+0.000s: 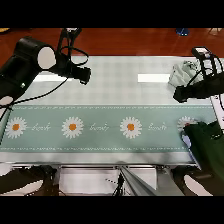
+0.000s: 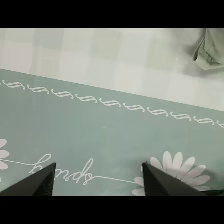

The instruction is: Fold the shirts.

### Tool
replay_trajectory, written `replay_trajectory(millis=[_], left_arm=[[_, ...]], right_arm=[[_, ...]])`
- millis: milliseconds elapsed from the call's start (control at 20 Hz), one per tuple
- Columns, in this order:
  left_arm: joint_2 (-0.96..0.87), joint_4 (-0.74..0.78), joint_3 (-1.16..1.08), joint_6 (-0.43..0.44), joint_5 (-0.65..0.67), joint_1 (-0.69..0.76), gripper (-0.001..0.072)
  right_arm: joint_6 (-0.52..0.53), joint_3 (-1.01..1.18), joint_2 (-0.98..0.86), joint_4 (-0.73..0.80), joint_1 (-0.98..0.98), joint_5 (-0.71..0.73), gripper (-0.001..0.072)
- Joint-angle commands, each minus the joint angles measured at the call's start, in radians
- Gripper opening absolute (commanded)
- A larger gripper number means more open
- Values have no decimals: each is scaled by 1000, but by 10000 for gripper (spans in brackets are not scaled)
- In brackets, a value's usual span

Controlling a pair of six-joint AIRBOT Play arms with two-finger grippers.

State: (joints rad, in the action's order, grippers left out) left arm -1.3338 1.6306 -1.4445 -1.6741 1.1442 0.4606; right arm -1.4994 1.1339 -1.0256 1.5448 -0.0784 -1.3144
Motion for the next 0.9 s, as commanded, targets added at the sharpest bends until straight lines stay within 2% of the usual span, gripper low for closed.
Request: replay_trajectory(millis=[0, 700, 850], left_arm=[[1, 0, 0, 0, 0, -1, 718], [1, 0, 0, 0, 0, -1, 718], [1, 0, 0, 0, 0, -1, 718]], right_arm=[[0, 1, 0, 0, 0, 0, 610], [0, 1, 0, 0, 0, 0, 610], [-6, 1, 0, -1, 0, 145, 610]])
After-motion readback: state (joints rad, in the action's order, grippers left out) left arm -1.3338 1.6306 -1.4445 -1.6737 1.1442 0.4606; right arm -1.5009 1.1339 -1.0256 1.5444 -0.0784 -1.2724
